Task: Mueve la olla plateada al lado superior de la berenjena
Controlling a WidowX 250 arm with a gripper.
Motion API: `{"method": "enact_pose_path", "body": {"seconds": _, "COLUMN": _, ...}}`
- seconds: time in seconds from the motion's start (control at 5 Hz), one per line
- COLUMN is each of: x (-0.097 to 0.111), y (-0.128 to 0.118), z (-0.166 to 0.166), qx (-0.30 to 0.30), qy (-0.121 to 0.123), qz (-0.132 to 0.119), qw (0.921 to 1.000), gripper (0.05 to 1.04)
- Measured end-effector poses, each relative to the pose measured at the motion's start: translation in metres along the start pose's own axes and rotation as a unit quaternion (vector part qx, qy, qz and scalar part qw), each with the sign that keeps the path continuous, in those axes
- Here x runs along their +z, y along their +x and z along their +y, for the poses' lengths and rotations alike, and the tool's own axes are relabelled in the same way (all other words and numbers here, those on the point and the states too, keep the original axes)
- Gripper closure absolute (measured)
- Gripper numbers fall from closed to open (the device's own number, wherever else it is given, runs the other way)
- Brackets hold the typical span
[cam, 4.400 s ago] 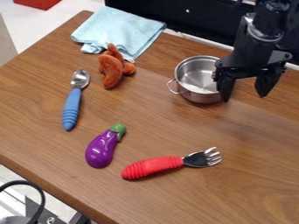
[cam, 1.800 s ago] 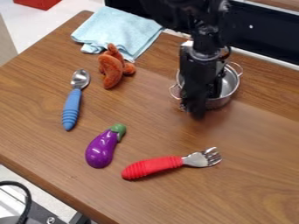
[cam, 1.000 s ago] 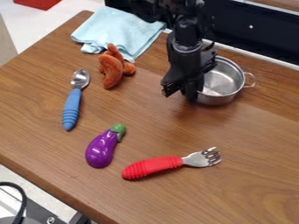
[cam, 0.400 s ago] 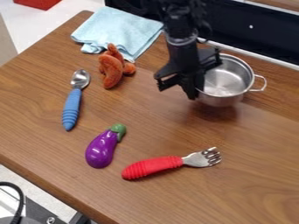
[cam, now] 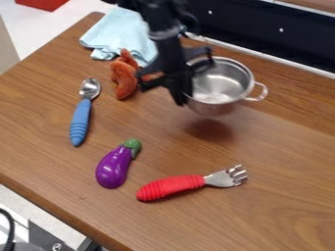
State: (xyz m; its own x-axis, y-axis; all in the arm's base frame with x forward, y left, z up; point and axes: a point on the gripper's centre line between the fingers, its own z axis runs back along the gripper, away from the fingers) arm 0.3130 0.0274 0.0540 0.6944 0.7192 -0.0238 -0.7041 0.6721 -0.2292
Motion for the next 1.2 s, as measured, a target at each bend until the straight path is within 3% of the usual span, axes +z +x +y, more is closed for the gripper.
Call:
{"method": "enact_pose_path", "body": {"seconds": 0.2, "x": 0.024, "y": 0.035, "z": 0.015, "qx": -0.021, "qy": 0.012, "qz": 0.011, "qw": 0.9996, "gripper": 1.027}}
{"method": "enact_pose_path", "body": {"seconds": 0.4, "x": 0.024, "y": 0.046, "z": 0.035, "qx": -0.033, "qy": 0.026, "qz": 0.014, "qw": 0.9990, "gripper": 1.027}}
{"method": "enact_pose_path", "body": {"seconds": 0.6, "x": 0.014, "y": 0.045, "z": 0.047, "qx": -0.069, "qy": 0.027, "qz": 0.008, "qw": 0.9972, "gripper": 1.027}}
{"method": "enact_pose_path", "body": {"seconds": 0.8, "x": -0.004, "y": 0.023, "z": 0.056, "qx": -0.114, "qy": 0.018, "qz": 0.028, "qw": 0.9929, "gripper": 1.027}}
{"method": "enact_pose_path", "body": {"seconds": 1.2, "x": -0.006, "y": -0.004, "z": 0.047, "qx": -0.171, "qy": -0.011, "qz": 0.004, "qw": 0.9851, "gripper": 1.027}}
